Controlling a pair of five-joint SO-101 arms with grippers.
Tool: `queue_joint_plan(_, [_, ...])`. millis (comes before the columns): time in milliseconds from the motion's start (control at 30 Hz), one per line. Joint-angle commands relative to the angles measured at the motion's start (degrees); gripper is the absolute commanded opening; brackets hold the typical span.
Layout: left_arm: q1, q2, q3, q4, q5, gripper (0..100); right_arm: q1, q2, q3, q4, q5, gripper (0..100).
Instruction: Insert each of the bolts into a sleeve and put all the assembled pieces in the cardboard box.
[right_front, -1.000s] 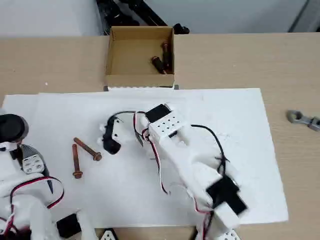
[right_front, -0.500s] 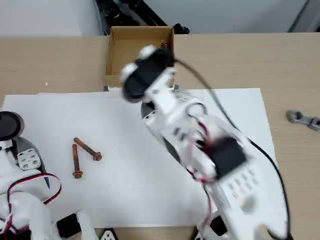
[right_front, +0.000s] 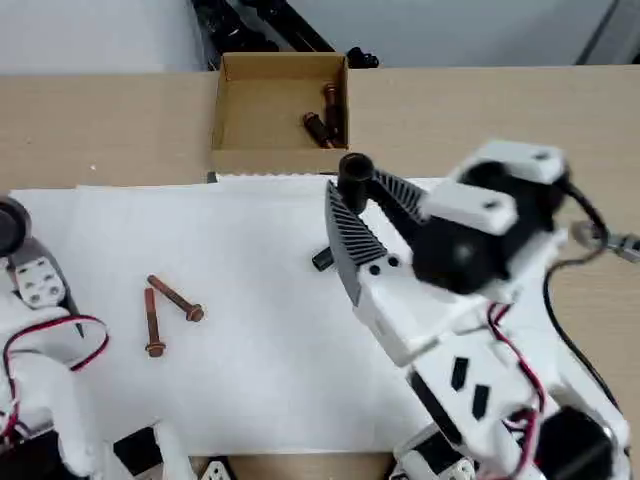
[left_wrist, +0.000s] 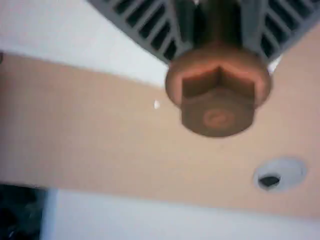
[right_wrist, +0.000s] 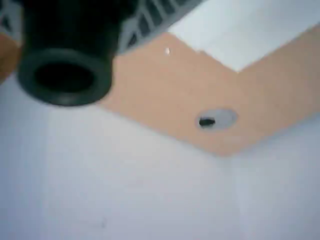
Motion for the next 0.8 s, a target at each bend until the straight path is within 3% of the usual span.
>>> queue_joint_plan(0, [5.98,0.18,2.15,-7.65,-0.44,0,2.68,0.66,-2.29,-4.79,-0.53,0.2])
queue_joint_plan(133, [13.89,0.18,5.41,-13.63,-0.44,0,5.58,5.58,-5.27,-9.1,-0.53,0.2])
queue_joint_plan(267, [15.82,0.18,5.32,-17.05,-0.35,0,5.67,14.2,-15.21,-7.6,-0.44,0.2])
queue_joint_plan(367, [16.0,0.18,5.23,-17.93,0.79,0,5.58,21.76,-24.88,-4.88,-0.35,0.2])
queue_joint_plan(533, [17.05,0.26,4.09,-18.02,8.97,0,5.49,32.57,-34.9,3.47,-0.62,0.2])
queue_joint_plan(633, [21.54,0.35,4.09,-18.37,9.05,0,3.38,34.86,-35.43,7.25,0.0,0.3])
queue_joint_plan(767, [28.84,5.19,0.84,-17.85,9.32,0,-1.71,35.03,-35.43,12.09,6.24,0.2])
